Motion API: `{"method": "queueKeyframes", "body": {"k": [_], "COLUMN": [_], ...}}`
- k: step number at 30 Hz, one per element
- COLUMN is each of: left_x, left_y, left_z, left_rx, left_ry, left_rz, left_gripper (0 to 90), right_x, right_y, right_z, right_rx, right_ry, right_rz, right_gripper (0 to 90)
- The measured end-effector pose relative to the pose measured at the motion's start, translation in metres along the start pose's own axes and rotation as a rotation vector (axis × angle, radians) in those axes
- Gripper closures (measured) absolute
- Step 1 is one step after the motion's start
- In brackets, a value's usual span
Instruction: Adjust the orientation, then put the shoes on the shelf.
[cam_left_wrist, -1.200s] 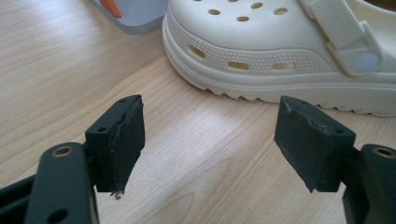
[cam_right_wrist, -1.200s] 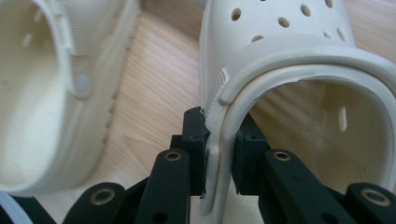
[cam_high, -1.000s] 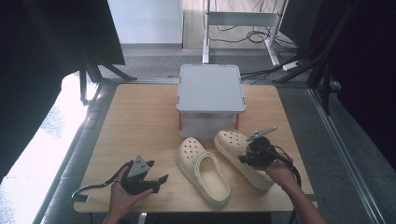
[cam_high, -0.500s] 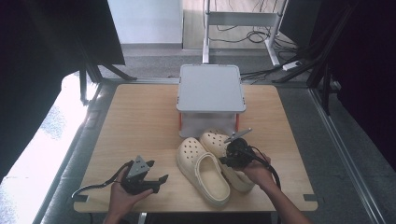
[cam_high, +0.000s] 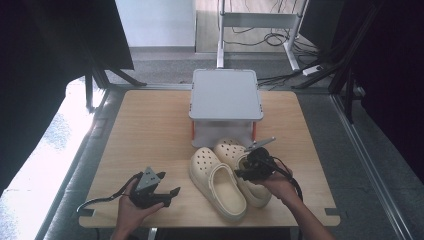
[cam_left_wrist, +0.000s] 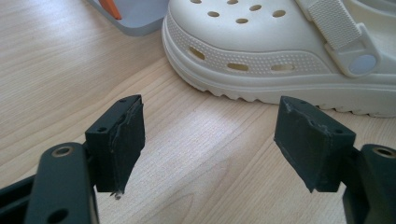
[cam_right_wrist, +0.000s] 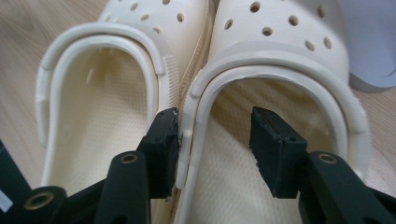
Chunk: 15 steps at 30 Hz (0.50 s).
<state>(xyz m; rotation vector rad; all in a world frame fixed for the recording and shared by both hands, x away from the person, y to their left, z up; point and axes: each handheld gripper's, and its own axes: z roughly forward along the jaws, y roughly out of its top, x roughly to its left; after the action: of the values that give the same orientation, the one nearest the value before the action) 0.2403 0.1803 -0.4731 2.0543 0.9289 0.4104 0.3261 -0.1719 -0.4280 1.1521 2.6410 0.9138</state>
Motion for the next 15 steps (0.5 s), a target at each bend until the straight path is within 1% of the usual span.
{"method": "queueKeyframes", "body": {"k": [4,8,10,11,12,13,15], "left_x": [0.000,0.000,0.000,-0.001,-0.001,-0.001,0.000], "left_y": [0.000,0.000,0.000,0.000,0.000,0.000,0.000], "left_z": [0.001,0.000,0.000,0.000,0.000,0.000,-0.001], "left_rx": [0.001,0.002,0.002,0.002,0.002,0.001,-0.002], "left_ry": [-0.002,-0.001,-0.002,-0.002,-0.001,-0.002,-0.002], "left_rz": [-0.001,0.001,0.000,0.001,0.001,0.001,-0.001], "left_gripper": [25.1,25.1,25.1,25.1,25.1,25.1,25.1], "right_x": [0.002,0.008,0.011,0.012,0.013,0.013,0.016], "right_y": [0.001,0.003,0.005,0.008,0.010,0.012,0.017], "right_z": [-0.003,0.002,0.006,0.010,0.012,0.014,0.019], "right_rx": [-0.015,-0.004,0.005,0.019,0.025,0.027,0.052], "right_ry": [0.007,0.003,-0.004,-0.003,0.005,0.002,0.006], "right_rz": [0.010,0.001,-0.005,-0.004,0.002,-0.001,-0.006], "right_gripper": [45.8,40.6,40.6,40.0,41.2,41.9,42.6]}}
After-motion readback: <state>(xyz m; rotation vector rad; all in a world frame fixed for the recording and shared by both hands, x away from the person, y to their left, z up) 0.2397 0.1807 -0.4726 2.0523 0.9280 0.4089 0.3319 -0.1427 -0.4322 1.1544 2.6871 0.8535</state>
